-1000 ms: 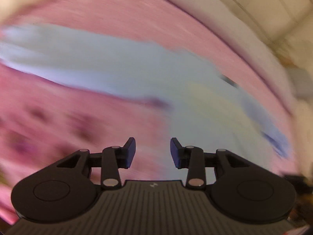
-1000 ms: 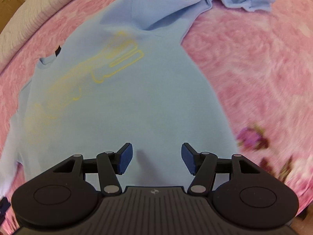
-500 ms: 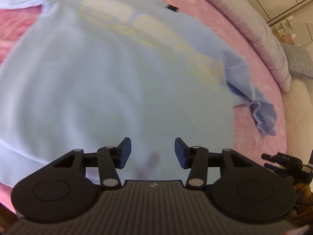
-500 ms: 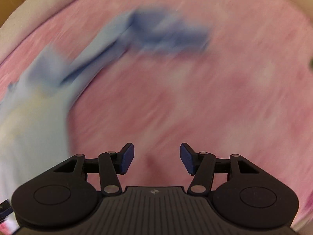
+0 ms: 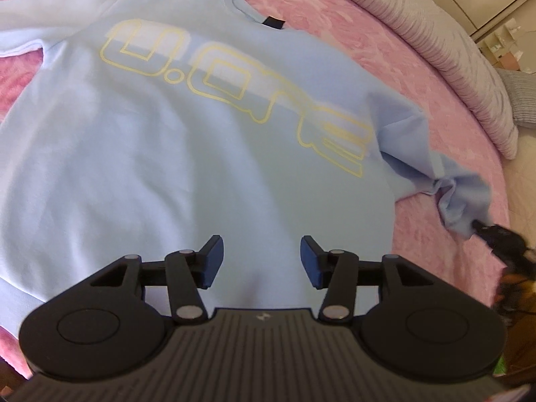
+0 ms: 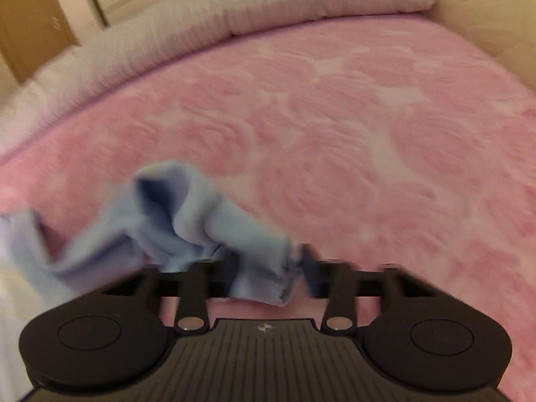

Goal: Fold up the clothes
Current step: 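Grasp a sleeve cuff with the right gripper and spread it outward while the left gripper hovers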

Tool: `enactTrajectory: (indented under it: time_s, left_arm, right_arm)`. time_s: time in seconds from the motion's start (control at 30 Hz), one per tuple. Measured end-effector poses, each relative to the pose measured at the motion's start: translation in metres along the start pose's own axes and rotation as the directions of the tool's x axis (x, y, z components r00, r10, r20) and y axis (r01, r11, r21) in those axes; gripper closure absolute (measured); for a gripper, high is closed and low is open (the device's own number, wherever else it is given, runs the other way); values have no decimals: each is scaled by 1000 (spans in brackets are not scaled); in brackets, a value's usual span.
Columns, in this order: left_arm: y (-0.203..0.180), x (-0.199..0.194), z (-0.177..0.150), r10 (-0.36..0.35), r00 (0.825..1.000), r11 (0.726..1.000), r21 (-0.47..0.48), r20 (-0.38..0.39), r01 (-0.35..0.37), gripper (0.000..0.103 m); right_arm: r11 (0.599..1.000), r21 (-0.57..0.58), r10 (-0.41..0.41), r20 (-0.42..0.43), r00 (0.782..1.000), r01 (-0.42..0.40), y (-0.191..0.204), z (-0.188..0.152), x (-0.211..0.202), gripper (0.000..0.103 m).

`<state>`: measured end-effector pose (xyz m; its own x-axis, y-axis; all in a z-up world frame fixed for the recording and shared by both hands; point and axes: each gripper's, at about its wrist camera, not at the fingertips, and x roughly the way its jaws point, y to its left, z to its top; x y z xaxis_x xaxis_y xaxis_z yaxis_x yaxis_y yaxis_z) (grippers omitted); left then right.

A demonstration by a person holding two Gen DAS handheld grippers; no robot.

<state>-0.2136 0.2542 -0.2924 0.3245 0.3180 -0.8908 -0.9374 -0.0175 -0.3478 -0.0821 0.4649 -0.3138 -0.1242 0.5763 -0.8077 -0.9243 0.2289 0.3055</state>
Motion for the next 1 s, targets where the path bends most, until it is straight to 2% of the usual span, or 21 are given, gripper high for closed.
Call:
enactTrajectory:
  time_s: [0.07, 0.1, 0.13, 0.2, 0.23, 0.3, 0.37, 0.4, 0.43, 0.47, 0.5, 0.53, 0.6, 0.63, 0.67, 0.7, 0.73, 0.83, 0.93, 1.0]
  left_arm:
    - [-1, 1, 2, 11, 1000, 1000, -2, -4, -11, 58]
    - [-2, 2, 4, 11, 1000, 1000, 2, -5, -11, 58]
    - [-3, 2, 5, 12, 1000, 1000, 6, -6, -12, 58]
    - [-6, 4, 8, 13, 1000, 1000, 17, -11, -12, 58]
    - [-7, 5, 9, 10, 1000, 1000, 21, -12, -9, 58]
    - [-10, 8, 11, 4, 1000, 1000, 28, -17, -4, 58]
    - [-12, 10, 12, -4, 1000, 999, 33, -22, 5, 58]
    - [-13, 11, 13, -11, 1000, 999, 35, -26, 12, 58]
    - [-14, 12, 13, -12, 999, 999, 39, -32, 13, 58]
    - [-14, 13, 13, -9, 999, 999, 46, -37, 11, 58]
    - [-15, 14, 12, -6, 999, 999, 52, -42, 8, 58]
    - [-14, 15, 12, -4, 999, 998, 55, -47, 6, 58]
    - [-11, 14, 11, 2, 998, 998, 57, -55, 1, 58]
    - [-10, 13, 11, 6, 998, 998, 57, -57, -3, 58]
    - [-8, 12, 11, 9, 998, 998, 57, -56, -6, 58]
    - [-6, 10, 12, 15, 998, 998, 55, -55, -12, 57]
    - [-3, 10, 14, 17, 998, 998, 55, -55, -14, 57]
    - [3, 9, 23, 19, 998, 997, 74, -53, -15, 57]
    - [10, 10, 47, 8, 999, 992, 126, -40, -3, 57]
    - [18, 15, 74, -1, 999, 987, 162, -37, 7, 57]
  right_arm:
    - [987, 91, 139, -31, 990, -136, -8, 17, -21, 99]
    - [968, 142, 213, -23, 977, -207, -13, 26, -36, 99]
    - [941, 201, 282, -11, 959, -274, -20, 37, -54, 99]
    - [882, 314, 366, 13, 931, -351, -37, 55, -83, 99]
    - [856, 386, 352, 53, 934, -344, -47, 62, -96, 99]
    - [828, 468, 309, 81, 948, -310, -70, 74, -117, 99]
    - [811, 540, 220, 75, 973, -225, -97, 78, -131, 100]
    - [824, 550, 138, 44, 989, -139, -109, 78, -134, 100]
    - [833, 553, 27, -16, 999, -14, -120, 76, -129, 101]
    - [826, 550, -90, -86, 992, 123, -131, 72, -122, 98]
    - [803, 538, -206, -155, 966, 258, -143, 69, -116, 94]
    - [777, 521, -281, -216, 935, 354, -152, 63, -107, 92]
    - [740, 454, -375, -334, 865, 497, -157, 49, -90, 87]
    - [743, 418, -395, -358, 846, 523, -156, 42, -87, 84]
    - [771, 388, -387, -344, 856, 505, -150, 36, -85, 77]
    - [807, 366, -361, -314, 878, 462, -143, 33, -85, 70]
    - [840, 348, -327, -286, 901, 415, -133, 30, -84, 58]
    - [910, 268, -249, -258, 933, 317, -92, 36, -62, 54]
    - [954, 197, -166, -274, 947, 224, -47, 48, -33, 47]
    - [975, 160, -103, -278, 955, 152, -15, 55, -14, 46]
